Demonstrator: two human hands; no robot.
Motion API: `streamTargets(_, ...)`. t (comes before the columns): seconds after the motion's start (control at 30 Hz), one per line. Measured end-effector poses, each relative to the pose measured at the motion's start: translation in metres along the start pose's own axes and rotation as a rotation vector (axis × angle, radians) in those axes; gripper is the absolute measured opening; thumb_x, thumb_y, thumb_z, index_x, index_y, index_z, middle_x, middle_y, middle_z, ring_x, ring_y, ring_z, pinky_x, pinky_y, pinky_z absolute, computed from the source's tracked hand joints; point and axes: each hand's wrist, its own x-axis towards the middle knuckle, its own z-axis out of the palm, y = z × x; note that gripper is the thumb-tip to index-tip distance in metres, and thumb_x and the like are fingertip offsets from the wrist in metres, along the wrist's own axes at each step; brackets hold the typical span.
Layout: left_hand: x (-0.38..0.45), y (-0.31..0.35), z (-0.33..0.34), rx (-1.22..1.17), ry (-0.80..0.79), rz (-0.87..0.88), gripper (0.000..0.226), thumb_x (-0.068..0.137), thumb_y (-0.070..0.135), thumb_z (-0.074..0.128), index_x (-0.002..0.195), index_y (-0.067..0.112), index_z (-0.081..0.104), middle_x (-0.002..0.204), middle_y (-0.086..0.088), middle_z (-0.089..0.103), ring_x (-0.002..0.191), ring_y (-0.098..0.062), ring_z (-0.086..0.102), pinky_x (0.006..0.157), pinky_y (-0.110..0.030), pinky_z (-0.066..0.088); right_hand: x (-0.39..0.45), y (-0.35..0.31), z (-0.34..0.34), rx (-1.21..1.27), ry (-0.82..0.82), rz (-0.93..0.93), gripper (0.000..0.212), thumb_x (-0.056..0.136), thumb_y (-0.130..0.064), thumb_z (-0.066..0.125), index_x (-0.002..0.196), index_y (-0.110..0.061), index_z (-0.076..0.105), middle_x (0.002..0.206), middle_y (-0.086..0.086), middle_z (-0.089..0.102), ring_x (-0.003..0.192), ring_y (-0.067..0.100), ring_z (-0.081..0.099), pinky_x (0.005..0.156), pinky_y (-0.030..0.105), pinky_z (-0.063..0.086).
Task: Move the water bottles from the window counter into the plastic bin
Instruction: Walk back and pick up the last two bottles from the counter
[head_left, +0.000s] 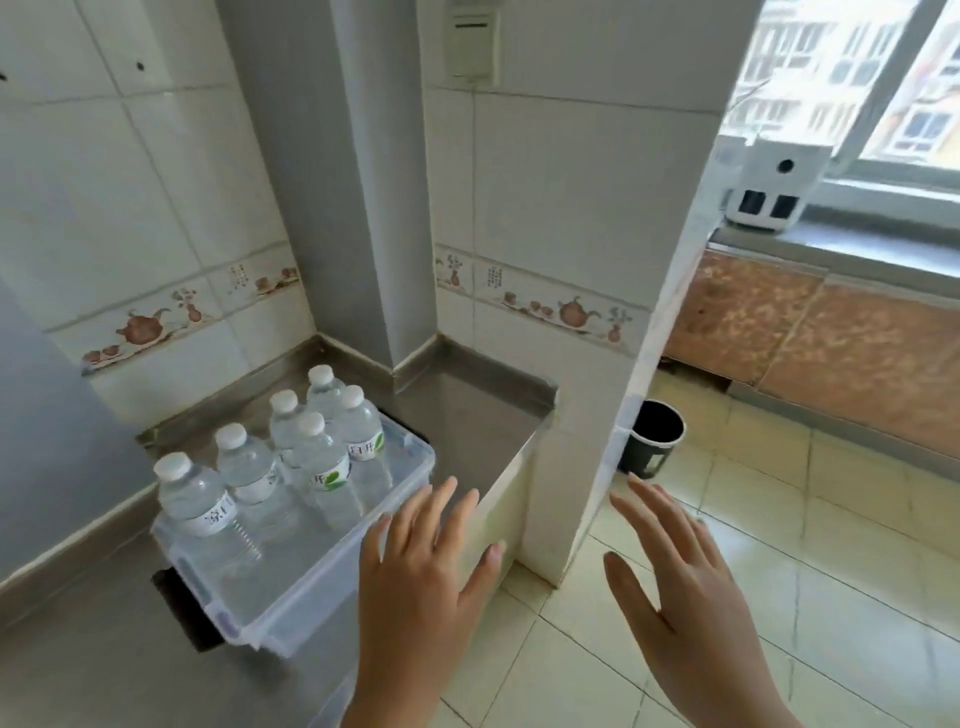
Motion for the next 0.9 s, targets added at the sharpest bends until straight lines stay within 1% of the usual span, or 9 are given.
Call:
streamTargets(0.1, 0.019, 0.045, 0.024, -0.041, -0.033, 0.057, 0.051, 0.088, 0.052, 0.046, 0.118, 0.020, 0.072, 0.126, -0.001, 0.069, 0.116, -0.024, 0.065, 0.092, -0.051, 0.052, -0.002, 0.040, -0.024, -0.030, 0.055, 0.070, 0.048, 0.092, -0.046, 0.036, 0.136, -0.029, 0.044, 0.147, -0.006, 0.043, 0.136, 0.013, 0.031, 0.102, 0.053, 0.042)
streamTargets(0.2, 0.038, 0.098, 0.054, -0.091, -0.092, 0.132, 0.051, 0.090, 0.054, 0.045, 0.121, 0.023, 0.070, 0.128, 0.000, 0.068, 0.120, -0.022, 0.062, 0.098, -0.050, 0.046, -0.005, 0.086, -0.052, -0.054, 0.105, 0.140, 0.047, 0.091, -0.046, 0.038, 0.134, -0.029, 0.046, 0.143, -0.005, 0.047, 0.129, 0.015, 0.039, 0.097, 0.044, 0.046)
streamTargets(0.27, 0.050, 0.139, 0.076, -0.109, -0.124, 0.184, 0.051, 0.090, 0.054, 0.046, 0.123, 0.023, 0.069, 0.129, -0.001, 0.067, 0.121, -0.022, 0.062, 0.099, -0.050, 0.045, -0.010, 0.123, -0.072, -0.071, 0.133, 0.183, 0.047, 0.090, -0.046, 0.039, 0.133, -0.028, 0.047, 0.142, -0.006, 0.047, 0.126, 0.015, 0.042, 0.095, 0.039, 0.045)
streamTargets(0.4, 0.068, 0.225, 0.118, -0.176, -0.141, 0.305, 0.049, 0.089, 0.052, 0.049, 0.121, 0.022, 0.070, 0.129, 0.000, 0.067, 0.121, -0.021, 0.061, 0.100, -0.044, 0.038, -0.024, 0.197, -0.112, -0.094, 0.193, 0.291, 0.049, 0.089, -0.045, 0.040, 0.133, -0.027, 0.050, 0.142, -0.007, 0.047, 0.127, 0.015, 0.042, 0.094, 0.035, 0.042)
streamTargets(0.5, 0.072, 0.288, 0.144, -0.208, -0.164, 0.367, 0.049, 0.089, 0.052, 0.049, 0.122, 0.022, 0.069, 0.130, 0.000, 0.066, 0.121, -0.021, 0.060, 0.099, -0.046, 0.042, -0.039, 0.248, -0.140, -0.123, 0.216, 0.348, 0.048, 0.089, -0.044, 0.040, 0.132, -0.025, 0.051, 0.140, -0.005, 0.048, 0.126, 0.016, 0.043, 0.095, 0.035, 0.041)
streamTargets(0.63, 0.082, 0.360, 0.175, -0.247, -0.197, 0.444, 0.052, 0.088, 0.053, 0.048, 0.126, 0.022, 0.066, 0.133, 0.000, 0.063, 0.123, -0.021, 0.059, 0.104, -0.044, 0.033, -0.051, 0.309, -0.174, -0.159, 0.257, 0.431, 0.048, 0.090, -0.043, 0.040, 0.133, -0.024, 0.050, 0.140, -0.004, 0.049, 0.126, 0.018, 0.045, 0.097, 0.038, 0.043)
streamTargets(0.77, 0.102, 0.408, 0.209, -0.262, -0.251, 0.528, 0.057, 0.090, 0.055, 0.045, 0.136, 0.023, 0.059, 0.141, 0.002, 0.058, 0.131, -0.020, 0.053, 0.108, -0.045, 0.030, -0.045, 0.361, -0.194, -0.191, 0.294, 0.513, 0.049, 0.090, -0.042, 0.038, 0.135, -0.023, 0.048, 0.142, -0.002, 0.047, 0.132, 0.018, 0.038, 0.103, 0.038, 0.036)
streamTargets(0.83, 0.118, 0.430, 0.229, -0.277, -0.264, 0.554, 0.059, 0.091, 0.056, 0.044, 0.139, 0.023, 0.057, 0.143, 0.002, 0.057, 0.133, -0.020, 0.052, 0.109, -0.045, 0.029, -0.036, 0.385, -0.197, -0.193, 0.305, 0.536, 0.049, 0.090, -0.042, 0.039, 0.135, -0.023, 0.048, 0.142, -0.001, 0.047, 0.133, 0.017, 0.037, 0.103, 0.041, 0.037)
streamTargets(0.9, 0.135, 0.454, 0.255, -0.292, -0.274, 0.574, 0.060, 0.091, 0.056, 0.043, 0.138, 0.022, 0.057, 0.142, 0.001, 0.057, 0.132, -0.021, 0.052, 0.109, -0.045, 0.029, -0.024, 0.414, -0.199, -0.197, 0.296, 0.579, 0.050, 0.091, -0.047, 0.037, 0.137, -0.027, 0.043, 0.143, -0.002, 0.045, 0.134, 0.015, 0.033, 0.104, 0.043, 0.037)
